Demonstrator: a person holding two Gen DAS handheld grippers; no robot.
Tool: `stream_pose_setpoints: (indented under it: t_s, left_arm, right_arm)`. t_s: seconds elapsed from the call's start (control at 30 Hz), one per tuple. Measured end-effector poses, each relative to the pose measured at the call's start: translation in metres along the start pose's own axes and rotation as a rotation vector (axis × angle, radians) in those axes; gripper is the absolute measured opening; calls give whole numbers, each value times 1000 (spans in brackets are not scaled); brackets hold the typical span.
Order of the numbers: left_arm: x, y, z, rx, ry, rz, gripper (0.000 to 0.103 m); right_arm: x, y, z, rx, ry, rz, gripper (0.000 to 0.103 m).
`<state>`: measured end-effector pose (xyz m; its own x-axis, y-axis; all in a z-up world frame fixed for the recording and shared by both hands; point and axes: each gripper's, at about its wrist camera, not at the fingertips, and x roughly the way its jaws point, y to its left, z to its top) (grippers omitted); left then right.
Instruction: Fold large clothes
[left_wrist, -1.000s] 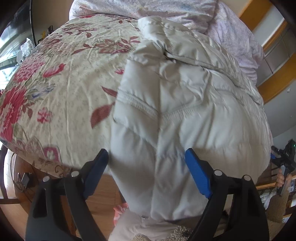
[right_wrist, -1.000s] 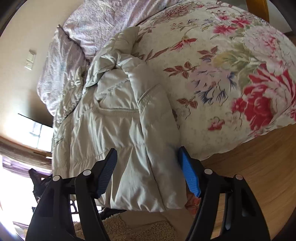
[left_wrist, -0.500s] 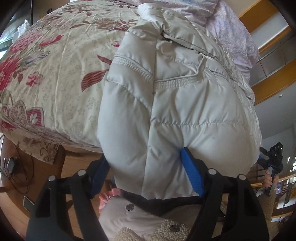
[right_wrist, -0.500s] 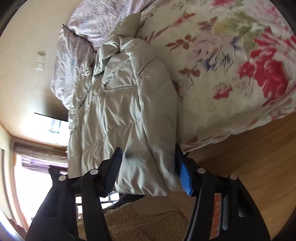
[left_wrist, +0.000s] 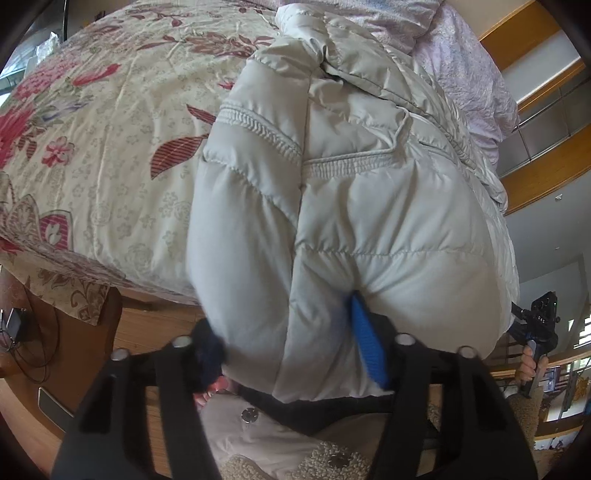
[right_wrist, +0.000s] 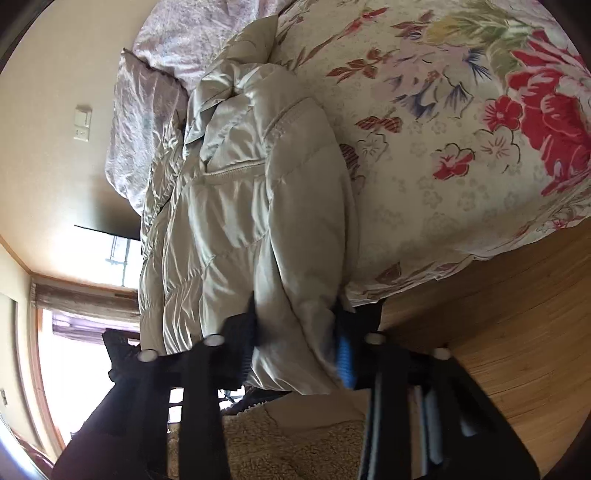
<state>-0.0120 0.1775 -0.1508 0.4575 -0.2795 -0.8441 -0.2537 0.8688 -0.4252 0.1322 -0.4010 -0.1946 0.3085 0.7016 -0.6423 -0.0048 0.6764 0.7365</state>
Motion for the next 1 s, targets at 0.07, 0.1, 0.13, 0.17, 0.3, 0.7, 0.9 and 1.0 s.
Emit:
stream_pose_setpoints:
  t_s: [0.07, 0.1, 0.13, 0.17, 0.3, 0.7, 0.9, 1.0]
  left_arm:
    - [-5, -3, 0, 2, -8, 9, 43]
    - [-8, -6, 0, 11, -12, 21, 38]
    - [-11, -9, 0, 25, -18, 30, 33]
    - [-14, -12, 0, 40, -27, 38, 28]
    - [-32, -28, 2, 106, -91, 66, 18]
    - [-63, -43, 14, 142, -193, 44, 13]
    - [-72, -46, 19, 143, -214, 32, 13]
    - [-79, -48, 23, 144, -232, 21, 13]
  right_arm:
    - [-1, 11, -1, -36, -1, -34, 23]
    - [0, 15, -1, -48, 0, -48, 22]
    - [0, 23, -1, -75, 2, -77, 21]
    - [0, 28, -1, -91, 2, -94, 19]
    - [-1, 48, -1, -156, 6, -152, 15]
    - [-4, 78, -2, -227, -21, -218, 13]
    - [-6, 98, -6, -297, -39, -282, 12]
    - [-9, 107, -5, -315, -52, -279, 12]
